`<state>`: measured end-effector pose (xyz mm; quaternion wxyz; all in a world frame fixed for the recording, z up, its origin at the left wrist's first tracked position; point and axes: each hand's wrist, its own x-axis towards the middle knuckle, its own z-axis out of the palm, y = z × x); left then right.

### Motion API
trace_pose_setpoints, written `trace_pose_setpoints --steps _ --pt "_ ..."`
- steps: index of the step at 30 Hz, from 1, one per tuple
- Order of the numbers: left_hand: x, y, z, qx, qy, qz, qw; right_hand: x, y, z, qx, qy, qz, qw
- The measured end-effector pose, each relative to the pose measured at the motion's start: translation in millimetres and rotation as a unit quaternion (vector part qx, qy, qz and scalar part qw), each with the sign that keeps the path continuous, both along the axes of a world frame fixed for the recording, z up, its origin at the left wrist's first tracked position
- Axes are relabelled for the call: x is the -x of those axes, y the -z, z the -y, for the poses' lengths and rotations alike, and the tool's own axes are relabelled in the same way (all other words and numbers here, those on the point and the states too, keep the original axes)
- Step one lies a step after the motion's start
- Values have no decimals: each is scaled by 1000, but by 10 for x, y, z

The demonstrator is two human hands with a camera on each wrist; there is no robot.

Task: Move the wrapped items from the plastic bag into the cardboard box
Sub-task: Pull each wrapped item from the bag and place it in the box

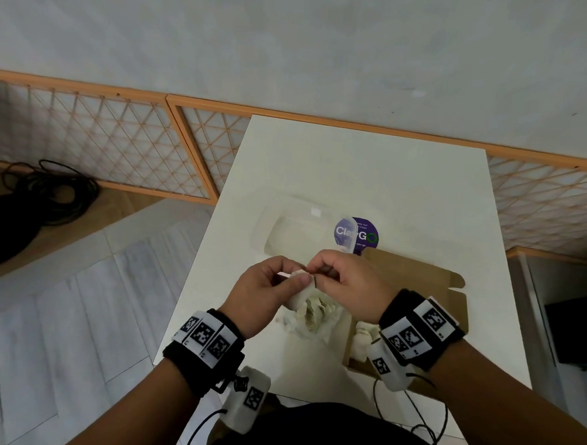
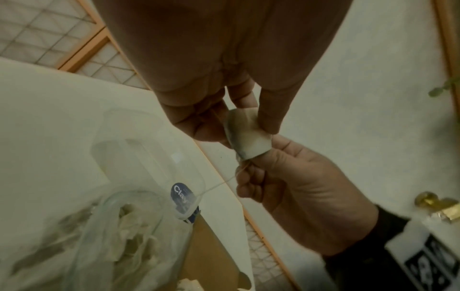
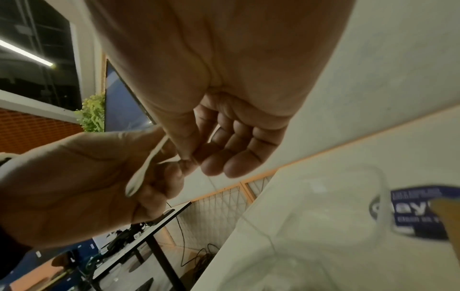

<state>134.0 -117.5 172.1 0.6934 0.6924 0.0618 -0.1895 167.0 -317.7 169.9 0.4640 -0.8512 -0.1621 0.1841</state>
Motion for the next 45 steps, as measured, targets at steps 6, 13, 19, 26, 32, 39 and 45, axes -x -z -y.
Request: trace_pose_setpoints --steps 6,13,19,26,32,39,45 --pt "-28 -112 -48 147 -34 -43 988 104 328 -40 -21 35 -55 998" --pt "-62 -142 -136 157 -65 -37 985 250 940 127 198 -103 53 973" --pt "-30 -96 -164 129 -54 -40 989 296 1086 101 257 -134 108 951" --pt "-12 -67 -171 87 -41 -19 995 216 714 195 119 -7 48 992" --pt "0 98 -208 23 -22 -10 999 198 443 206 -42 62 -21 997" --pt "17 211 -216 -5 -6 2 1000 203 475 144 -49 86 -39 994" --pt "67 234 -215 -57 38 15 998 154 341 147 -84 100 -41 991"
